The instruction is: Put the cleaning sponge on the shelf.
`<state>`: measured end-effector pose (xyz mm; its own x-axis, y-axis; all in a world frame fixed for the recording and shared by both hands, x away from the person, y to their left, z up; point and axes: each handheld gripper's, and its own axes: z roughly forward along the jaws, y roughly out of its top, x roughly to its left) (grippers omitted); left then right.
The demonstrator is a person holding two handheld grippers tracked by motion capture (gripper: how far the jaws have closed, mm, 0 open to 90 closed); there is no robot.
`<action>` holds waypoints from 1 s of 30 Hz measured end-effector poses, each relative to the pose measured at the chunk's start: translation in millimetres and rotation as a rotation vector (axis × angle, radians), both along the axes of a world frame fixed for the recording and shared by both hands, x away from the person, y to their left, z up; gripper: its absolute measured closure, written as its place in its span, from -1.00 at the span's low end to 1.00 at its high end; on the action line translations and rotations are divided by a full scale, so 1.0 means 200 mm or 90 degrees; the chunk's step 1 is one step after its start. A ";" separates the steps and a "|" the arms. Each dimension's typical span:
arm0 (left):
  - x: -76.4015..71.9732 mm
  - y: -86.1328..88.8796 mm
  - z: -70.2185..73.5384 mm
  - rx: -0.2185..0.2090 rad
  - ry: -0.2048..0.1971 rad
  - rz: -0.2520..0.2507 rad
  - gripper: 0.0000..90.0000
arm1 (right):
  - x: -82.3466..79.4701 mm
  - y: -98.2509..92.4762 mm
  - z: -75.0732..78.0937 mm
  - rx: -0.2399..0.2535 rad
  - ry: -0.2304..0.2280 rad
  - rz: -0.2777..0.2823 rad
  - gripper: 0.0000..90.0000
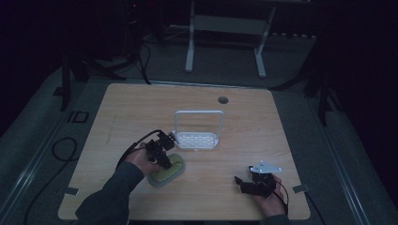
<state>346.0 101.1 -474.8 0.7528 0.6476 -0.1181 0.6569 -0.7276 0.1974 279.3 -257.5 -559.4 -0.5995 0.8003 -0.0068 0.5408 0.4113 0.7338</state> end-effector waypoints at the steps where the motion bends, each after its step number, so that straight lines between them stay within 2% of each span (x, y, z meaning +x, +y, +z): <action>1: 0.00 0.00 0.00 0.000 0.000 -0.002 0.60 | 0.00 0.00 0.00 0.000 0.000 0.000 -0.46; 8: 0.01 -0.02 0.03 -0.012 -0.012 -0.013 0.60 | 0.00 0.00 0.00 0.000 0.000 0.000 -0.45; 16: 0.02 -0.03 0.08 -0.021 -0.038 -0.033 0.60 | 0.00 0.00 0.00 0.000 0.000 0.000 -0.46; 23: 0.04 -0.06 0.13 -0.009 -0.060 -0.056 0.60 | 0.00 0.00 0.00 0.000 0.000 0.000 -0.46; 30: 0.06 -0.09 0.17 -0.011 -0.074 -0.088 0.60 | 0.00 0.00 0.00 0.000 0.000 0.000 -0.46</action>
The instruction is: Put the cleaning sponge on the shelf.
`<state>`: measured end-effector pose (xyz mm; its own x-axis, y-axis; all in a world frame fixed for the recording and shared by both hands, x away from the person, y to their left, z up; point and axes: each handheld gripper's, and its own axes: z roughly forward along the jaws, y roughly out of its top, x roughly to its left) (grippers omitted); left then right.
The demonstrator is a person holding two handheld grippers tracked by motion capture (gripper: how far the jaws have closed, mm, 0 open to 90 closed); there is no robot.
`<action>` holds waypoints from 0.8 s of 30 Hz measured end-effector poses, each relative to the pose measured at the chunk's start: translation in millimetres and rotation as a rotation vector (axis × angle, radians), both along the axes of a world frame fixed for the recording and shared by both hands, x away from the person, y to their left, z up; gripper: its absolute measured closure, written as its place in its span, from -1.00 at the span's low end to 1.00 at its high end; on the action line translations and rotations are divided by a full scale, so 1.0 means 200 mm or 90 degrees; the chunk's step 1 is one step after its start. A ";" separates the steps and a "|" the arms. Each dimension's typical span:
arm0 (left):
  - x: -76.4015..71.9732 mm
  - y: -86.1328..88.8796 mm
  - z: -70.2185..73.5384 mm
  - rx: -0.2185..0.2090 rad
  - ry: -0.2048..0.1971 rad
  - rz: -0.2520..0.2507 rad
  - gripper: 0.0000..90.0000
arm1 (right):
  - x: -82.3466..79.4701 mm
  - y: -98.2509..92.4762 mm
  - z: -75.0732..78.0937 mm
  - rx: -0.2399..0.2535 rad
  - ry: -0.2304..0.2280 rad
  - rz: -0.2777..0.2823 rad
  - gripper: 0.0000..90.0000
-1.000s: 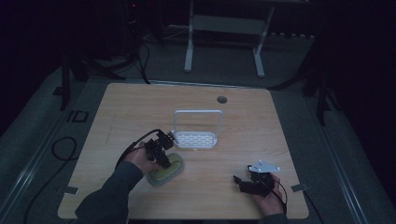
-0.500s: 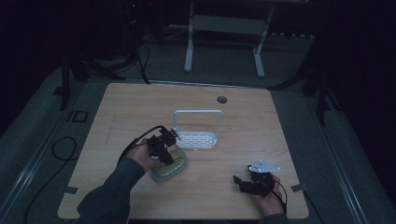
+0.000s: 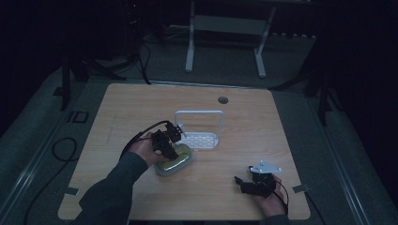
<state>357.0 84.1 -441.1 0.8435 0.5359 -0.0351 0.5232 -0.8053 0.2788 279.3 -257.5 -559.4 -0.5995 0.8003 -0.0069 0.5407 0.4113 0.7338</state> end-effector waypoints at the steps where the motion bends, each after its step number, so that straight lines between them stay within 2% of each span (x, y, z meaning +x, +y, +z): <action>1: 0.00 0.00 0.00 0.000 0.000 0.000 0.60 | 0.00 0.00 0.00 0.000 0.000 0.000 -0.46; 14: 0.03 -0.05 0.08 0.000 -0.036 -0.048 0.60 | 0.00 0.00 0.00 0.000 -0.001 0.000 -0.45; 17: 0.03 -0.06 0.09 -0.011 -0.047 -0.061 0.60 | 0.00 0.00 0.00 0.000 -0.001 0.000 -0.46; 24: 0.04 -0.10 0.09 -0.002 -0.064 -0.096 0.60 | 0.00 0.00 0.00 0.000 -0.001 0.000 -0.46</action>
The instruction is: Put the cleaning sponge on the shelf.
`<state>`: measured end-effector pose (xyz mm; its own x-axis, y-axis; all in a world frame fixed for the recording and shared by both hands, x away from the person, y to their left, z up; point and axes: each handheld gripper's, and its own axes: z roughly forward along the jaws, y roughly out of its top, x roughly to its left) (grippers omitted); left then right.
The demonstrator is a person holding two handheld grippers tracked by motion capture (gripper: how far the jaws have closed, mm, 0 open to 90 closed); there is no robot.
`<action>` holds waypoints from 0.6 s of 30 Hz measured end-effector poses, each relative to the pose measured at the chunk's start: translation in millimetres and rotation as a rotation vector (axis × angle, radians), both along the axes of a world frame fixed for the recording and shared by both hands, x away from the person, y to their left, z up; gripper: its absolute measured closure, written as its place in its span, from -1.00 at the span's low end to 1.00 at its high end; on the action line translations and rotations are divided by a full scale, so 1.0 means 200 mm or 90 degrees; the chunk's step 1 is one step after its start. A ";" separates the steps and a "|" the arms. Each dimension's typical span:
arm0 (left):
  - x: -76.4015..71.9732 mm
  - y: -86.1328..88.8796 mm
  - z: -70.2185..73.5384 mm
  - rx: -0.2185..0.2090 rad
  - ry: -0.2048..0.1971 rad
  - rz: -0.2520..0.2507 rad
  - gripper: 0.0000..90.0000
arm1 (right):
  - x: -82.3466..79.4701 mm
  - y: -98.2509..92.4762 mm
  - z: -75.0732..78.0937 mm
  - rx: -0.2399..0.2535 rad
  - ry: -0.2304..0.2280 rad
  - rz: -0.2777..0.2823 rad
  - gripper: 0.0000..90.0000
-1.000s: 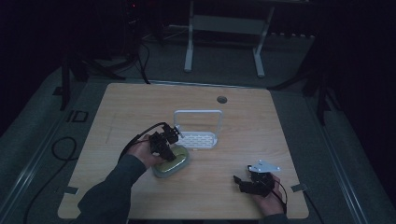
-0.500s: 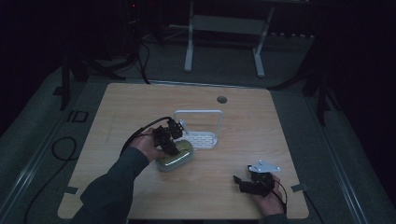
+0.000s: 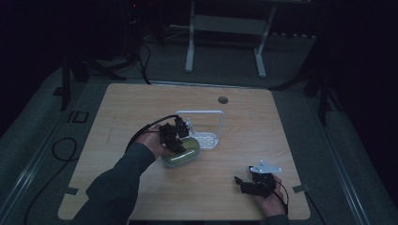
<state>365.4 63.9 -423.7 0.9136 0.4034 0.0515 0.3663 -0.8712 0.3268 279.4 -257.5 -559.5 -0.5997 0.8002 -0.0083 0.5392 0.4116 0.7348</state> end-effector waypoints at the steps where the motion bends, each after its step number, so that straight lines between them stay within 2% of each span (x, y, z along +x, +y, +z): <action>1: 0.00 -0.01 0.00 -0.001 -0.004 -0.004 0.60 | 0.00 0.00 0.00 0.000 0.000 0.000 -0.45; 9: 0.02 -0.05 0.03 -0.002 -0.026 -0.028 0.60 | 0.00 0.00 0.00 0.000 0.000 0.000 -0.46; 18: 0.04 -0.08 0.03 0.005 -0.037 -0.048 0.60 | 0.00 0.00 0.00 0.000 0.000 0.000 -0.46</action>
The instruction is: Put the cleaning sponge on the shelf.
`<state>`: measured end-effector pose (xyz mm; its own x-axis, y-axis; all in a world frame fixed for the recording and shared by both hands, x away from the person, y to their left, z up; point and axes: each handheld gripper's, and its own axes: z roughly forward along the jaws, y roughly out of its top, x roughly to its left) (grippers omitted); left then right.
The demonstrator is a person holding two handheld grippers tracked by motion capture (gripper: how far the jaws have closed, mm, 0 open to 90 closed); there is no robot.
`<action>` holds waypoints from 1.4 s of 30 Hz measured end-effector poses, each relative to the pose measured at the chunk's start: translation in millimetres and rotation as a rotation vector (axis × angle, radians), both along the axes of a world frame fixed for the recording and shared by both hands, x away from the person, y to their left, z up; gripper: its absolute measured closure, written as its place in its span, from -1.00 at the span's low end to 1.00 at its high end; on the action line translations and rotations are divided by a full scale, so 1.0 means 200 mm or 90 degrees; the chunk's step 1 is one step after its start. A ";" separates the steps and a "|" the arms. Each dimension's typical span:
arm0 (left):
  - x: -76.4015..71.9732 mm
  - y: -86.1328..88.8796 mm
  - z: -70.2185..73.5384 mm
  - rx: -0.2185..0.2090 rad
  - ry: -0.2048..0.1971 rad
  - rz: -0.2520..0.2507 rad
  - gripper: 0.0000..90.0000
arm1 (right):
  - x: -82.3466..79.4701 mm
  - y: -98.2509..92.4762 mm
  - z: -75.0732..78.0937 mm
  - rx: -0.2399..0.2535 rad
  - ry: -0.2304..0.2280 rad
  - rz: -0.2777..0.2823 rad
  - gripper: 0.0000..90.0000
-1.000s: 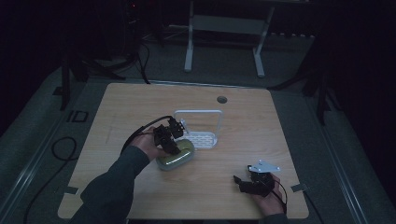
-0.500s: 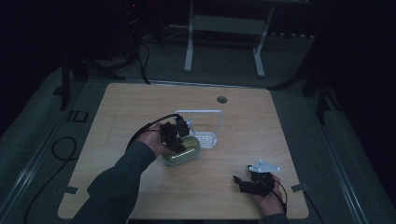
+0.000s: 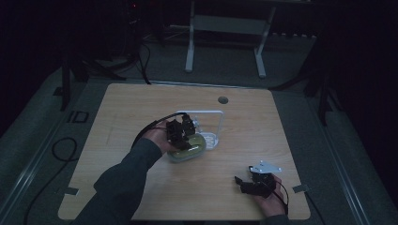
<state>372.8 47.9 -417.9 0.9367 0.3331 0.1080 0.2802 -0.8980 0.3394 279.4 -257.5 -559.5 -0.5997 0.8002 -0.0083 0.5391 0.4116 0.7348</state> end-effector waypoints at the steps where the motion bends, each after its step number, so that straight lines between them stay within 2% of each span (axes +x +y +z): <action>1: 0.00 0.00 0.00 0.001 -0.004 -0.005 0.60 | 0.00 0.00 0.00 0.000 0.000 0.000 -0.46; 7: 0.02 -0.03 -0.01 0.012 -0.011 -0.022 0.60 | 0.00 0.00 0.00 0.000 0.000 0.000 -0.45; 12: 0.03 -0.04 -0.01 0.004 -0.015 -0.032 0.60 | 0.00 0.00 0.00 0.000 0.000 0.000 -0.45; 15: 0.04 -0.05 -0.02 0.006 -0.022 -0.051 0.60 | 0.00 0.00 0.00 0.000 0.000 0.000 -0.46; 23: 0.06 -0.06 -0.03 0.004 -0.029 -0.065 0.60 | 0.00 0.00 0.00 0.000 0.000 0.000 -0.45; 31: 0.07 -0.08 -0.04 0.008 -0.036 -0.093 0.60 | 0.00 0.00 0.00 0.000 0.000 0.000 -0.46; 34: 0.08 -0.09 -0.03 0.016 -0.044 -0.106 0.60 | 0.00 0.00 0.00 0.000 0.000 0.000 -0.45; 42: 0.08 -0.12 -0.02 0.017 -0.059 -0.132 0.60 | 0.00 0.00 0.00 0.000 0.000 0.000 -0.45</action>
<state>389.6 23.5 -422.8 0.9706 0.1302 0.2025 0.0573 -0.9419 0.3309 279.4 -257.5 -559.5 -0.5998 0.8001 -0.0083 0.5390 0.4116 0.7349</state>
